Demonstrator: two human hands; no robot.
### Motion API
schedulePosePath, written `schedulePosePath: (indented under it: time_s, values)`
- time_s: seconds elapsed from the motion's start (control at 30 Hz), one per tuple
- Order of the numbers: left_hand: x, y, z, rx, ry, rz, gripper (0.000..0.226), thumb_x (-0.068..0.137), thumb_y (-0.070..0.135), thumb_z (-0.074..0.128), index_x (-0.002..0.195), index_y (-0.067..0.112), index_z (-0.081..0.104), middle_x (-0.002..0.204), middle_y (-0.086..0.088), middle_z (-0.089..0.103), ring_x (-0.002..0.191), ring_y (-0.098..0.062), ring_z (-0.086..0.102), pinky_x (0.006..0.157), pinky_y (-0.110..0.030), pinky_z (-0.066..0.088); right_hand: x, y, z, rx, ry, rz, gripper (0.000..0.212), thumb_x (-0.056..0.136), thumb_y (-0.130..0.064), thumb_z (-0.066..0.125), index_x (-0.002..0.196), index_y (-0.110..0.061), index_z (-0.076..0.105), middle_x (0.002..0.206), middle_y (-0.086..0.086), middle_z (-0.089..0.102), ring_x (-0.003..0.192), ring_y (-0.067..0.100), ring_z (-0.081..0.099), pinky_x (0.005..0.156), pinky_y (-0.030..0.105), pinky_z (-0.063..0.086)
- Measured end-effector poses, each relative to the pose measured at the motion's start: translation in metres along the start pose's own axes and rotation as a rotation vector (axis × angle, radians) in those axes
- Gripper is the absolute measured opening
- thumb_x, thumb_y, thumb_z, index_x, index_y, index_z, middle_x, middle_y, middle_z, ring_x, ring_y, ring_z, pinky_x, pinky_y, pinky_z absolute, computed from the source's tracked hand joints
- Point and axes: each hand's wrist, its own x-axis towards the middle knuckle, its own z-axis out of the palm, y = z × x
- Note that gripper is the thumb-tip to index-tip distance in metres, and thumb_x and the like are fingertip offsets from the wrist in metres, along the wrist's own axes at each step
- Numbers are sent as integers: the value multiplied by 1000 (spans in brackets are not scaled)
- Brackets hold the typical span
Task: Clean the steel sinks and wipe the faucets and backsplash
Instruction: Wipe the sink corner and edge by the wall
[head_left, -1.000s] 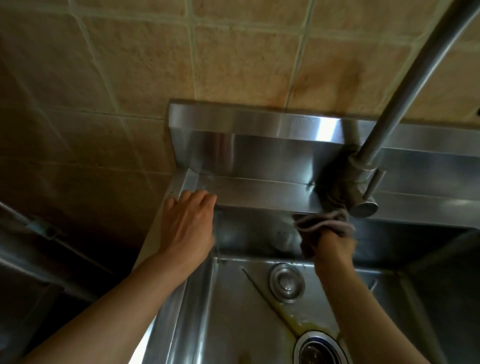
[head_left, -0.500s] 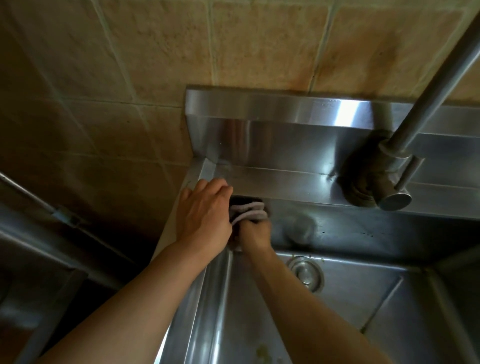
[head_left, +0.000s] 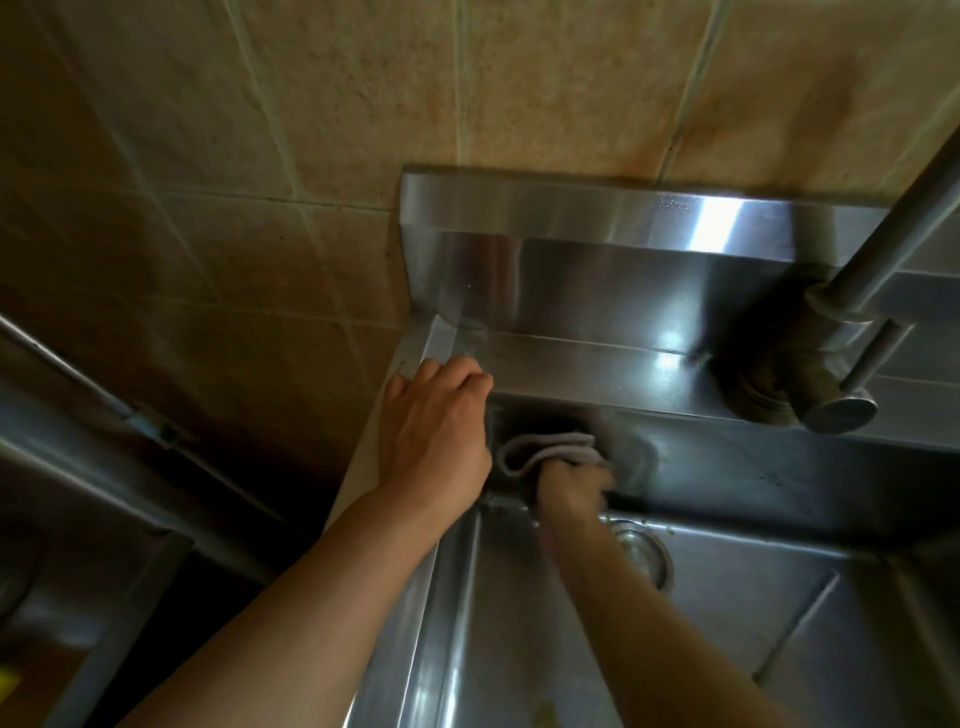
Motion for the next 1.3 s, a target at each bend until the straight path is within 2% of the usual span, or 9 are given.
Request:
schedulePosePath:
  time_s: [0.13, 0.23, 0.3, 0.53, 0.63, 0.77, 1.0, 1.17, 1.3]
  values:
    - [2, 0, 2, 9, 2, 4, 61, 86, 10, 55, 143, 25, 36, 144, 10, 32, 129, -15, 31, 107, -30, 24, -32, 15, 36, -72, -381, -16, 11, 88, -13, 54, 96, -15, 61, 102, 11, 64, 89, 29, 63, 79, 39, 54]
    - [-1, 0, 2, 17, 2, -3, 61, 86, 12, 56, 143, 25, 36, 143, 10, 32, 129, -15, 31, 106, -31, 25, -18, 9, 20, 133, -325, 22, 34, 90, 2, 44, 67, -12, 64, 74, 16, 63, 64, 31, 59, 59, 36, 49]
    - [-2, -1, 1, 28, 3, -8, 59, 88, 14, 55, 142, 25, 36, 143, 10, 32, 129, -15, 31, 106, -32, 25, -2, -1, -5, 211, -237, 38, 25, 88, 5, 45, 78, -8, 65, 85, 22, 66, 74, 36, 63, 66, 44, 54]
    - [-18, 4, -7, 30, 1, -2, 56, 88, 12, 54, 141, 21, 38, 143, 5, 35, 131, -17, 31, 104, -32, 25, 57, -21, -93, 114, 2, 34, 15, 92, -7, 50, 105, -6, 58, 103, 17, 65, 78, 29, 63, 62, 34, 51]
    - [-26, 0, -4, 23, 17, -11, 54, 88, 12, 53, 139, 24, 40, 142, 9, 35, 130, -16, 30, 100, -31, 25, 36, -9, -73, 70, -94, -5, 28, 92, -11, 51, 120, -11, 51, 112, 9, 58, 73, 15, 56, 60, 28, 46]
    - [-22, -1, -4, 26, 18, -15, 54, 88, 14, 51, 139, 27, 39, 142, 12, 33, 129, -15, 29, 98, -31, 24, -5, 9, -21, 8, -319, 20, 22, 95, -4, 46, 81, -21, 44, 83, -1, 51, 66, 7, 52, 51, 18, 45]
    - [-20, 1, -1, 70, -3, -47, 58, 88, 14, 55, 141, 27, 36, 142, 11, 31, 131, -14, 28, 101, -33, 24, -19, 11, 5, 169, -444, 166, 24, 93, 4, 42, 81, -13, 53, 43, -7, 60, 44, 10, 61, 36, 18, 47]
    - [-21, 8, -1, 144, -16, -72, 59, 89, 14, 54, 143, 25, 33, 144, 7, 31, 133, -17, 27, 105, -36, 23, 2, -8, -46, 327, -262, 214, 19, 84, 8, 50, 81, -7, 62, 62, 10, 66, 64, 26, 59, 37, 24, 47]
    - [-24, 22, -4, 228, -13, -93, 54, 89, 15, 51, 141, 19, 36, 140, 0, 38, 129, -21, 34, 102, -39, 27, 11, -24, -90, 304, -191, 159, 21, 93, 1, 44, 102, -6, 61, 98, 15, 62, 81, 25, 60, 63, 32, 48]
